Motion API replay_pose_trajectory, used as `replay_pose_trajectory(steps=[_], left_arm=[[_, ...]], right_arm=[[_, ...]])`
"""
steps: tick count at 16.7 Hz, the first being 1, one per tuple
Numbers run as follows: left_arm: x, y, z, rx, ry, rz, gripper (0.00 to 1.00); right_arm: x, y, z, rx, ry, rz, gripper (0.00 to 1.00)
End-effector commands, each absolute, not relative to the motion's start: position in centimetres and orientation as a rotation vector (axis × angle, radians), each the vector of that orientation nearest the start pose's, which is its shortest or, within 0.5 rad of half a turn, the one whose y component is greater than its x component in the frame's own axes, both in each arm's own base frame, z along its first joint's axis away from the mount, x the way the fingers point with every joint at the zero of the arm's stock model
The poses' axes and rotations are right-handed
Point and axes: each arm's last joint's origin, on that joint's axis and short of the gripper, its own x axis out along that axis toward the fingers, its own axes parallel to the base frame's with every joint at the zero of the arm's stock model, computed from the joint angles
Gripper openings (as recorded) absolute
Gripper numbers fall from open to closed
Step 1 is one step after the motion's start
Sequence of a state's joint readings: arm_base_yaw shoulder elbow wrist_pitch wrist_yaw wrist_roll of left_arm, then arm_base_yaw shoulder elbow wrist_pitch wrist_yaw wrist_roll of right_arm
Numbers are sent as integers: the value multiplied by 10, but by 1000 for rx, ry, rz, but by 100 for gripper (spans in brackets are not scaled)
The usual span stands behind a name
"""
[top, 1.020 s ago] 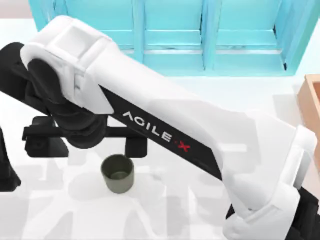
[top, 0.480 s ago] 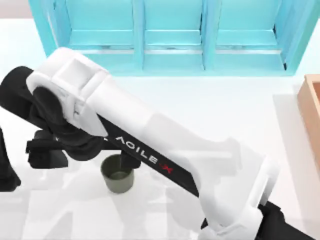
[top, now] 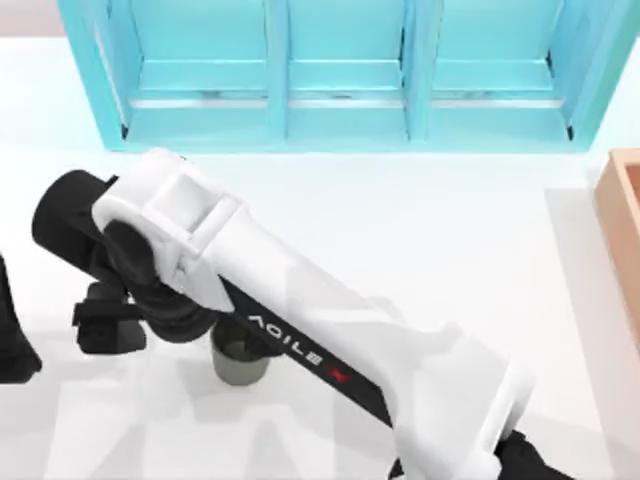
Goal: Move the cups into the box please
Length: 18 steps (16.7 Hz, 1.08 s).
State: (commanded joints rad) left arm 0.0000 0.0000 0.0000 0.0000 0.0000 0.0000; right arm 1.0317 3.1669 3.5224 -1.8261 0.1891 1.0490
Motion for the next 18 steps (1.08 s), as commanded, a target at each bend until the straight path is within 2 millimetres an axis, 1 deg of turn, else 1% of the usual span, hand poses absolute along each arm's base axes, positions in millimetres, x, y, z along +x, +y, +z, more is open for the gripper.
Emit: replay_pose_trajectory(steps=[4, 17, 18], left_arm=[[106, -1, 160, 0, 0, 0, 100], [106, -1, 160, 0, 0, 0, 100], [106, -1, 160, 0, 0, 0, 100]], right_arm=[[259, 437, 137, 8, 1371, -7, 100], [259, 437, 137, 8, 1371, -7, 2], [259, 437, 137, 8, 1371, -7, 0]])
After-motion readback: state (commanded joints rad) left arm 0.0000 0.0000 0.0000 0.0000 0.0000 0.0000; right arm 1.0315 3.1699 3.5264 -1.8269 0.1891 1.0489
